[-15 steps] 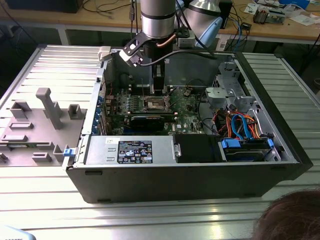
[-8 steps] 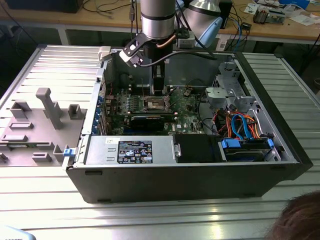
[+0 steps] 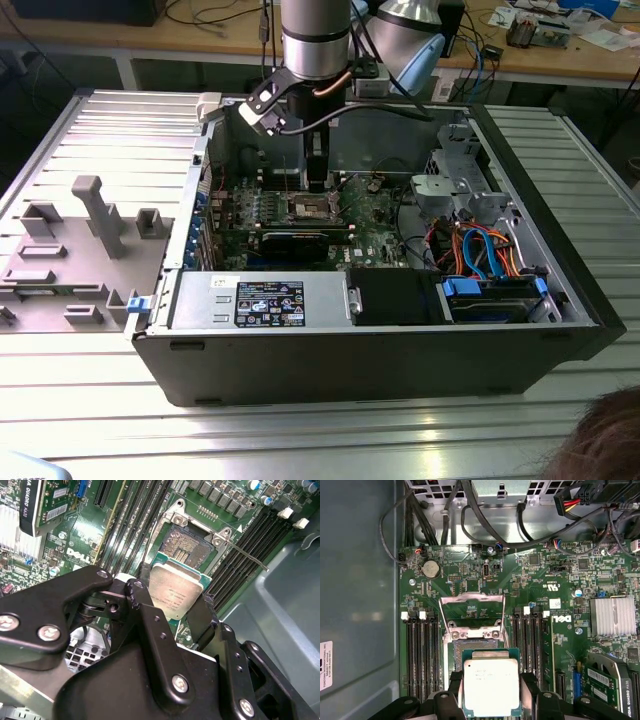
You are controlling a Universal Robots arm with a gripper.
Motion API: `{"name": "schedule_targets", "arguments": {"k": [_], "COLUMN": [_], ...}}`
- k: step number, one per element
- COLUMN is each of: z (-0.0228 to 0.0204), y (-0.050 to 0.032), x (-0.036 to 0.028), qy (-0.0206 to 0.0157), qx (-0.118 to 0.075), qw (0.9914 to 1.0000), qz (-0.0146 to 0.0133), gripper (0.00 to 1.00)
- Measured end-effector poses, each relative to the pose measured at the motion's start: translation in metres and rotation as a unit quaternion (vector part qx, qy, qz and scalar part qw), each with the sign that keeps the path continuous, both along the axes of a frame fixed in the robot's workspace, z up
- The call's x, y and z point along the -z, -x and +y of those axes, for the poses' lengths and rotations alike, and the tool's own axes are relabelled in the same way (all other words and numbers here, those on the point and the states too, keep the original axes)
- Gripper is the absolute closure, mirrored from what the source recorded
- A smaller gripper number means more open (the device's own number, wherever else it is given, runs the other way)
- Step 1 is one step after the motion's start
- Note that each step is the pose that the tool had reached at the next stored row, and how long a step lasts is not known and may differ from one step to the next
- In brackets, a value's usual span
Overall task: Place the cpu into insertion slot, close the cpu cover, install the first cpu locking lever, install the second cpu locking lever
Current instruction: 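Place the cpu into insertion slot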
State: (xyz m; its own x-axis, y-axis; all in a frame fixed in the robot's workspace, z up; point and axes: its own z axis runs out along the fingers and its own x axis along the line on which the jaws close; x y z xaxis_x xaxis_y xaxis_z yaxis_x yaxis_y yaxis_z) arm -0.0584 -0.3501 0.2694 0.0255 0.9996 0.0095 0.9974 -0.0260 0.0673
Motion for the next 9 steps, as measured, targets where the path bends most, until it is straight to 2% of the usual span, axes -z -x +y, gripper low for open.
{"name": "schedule_targets", "arguments": {"k": [9], "z": [0.0000], "y": [0.0000], "x": [0.0014], "qy": [0.0000], "qx": [0.000], "qw": [1.00000], "qz": [0.0000], "gripper": [0.45]}}
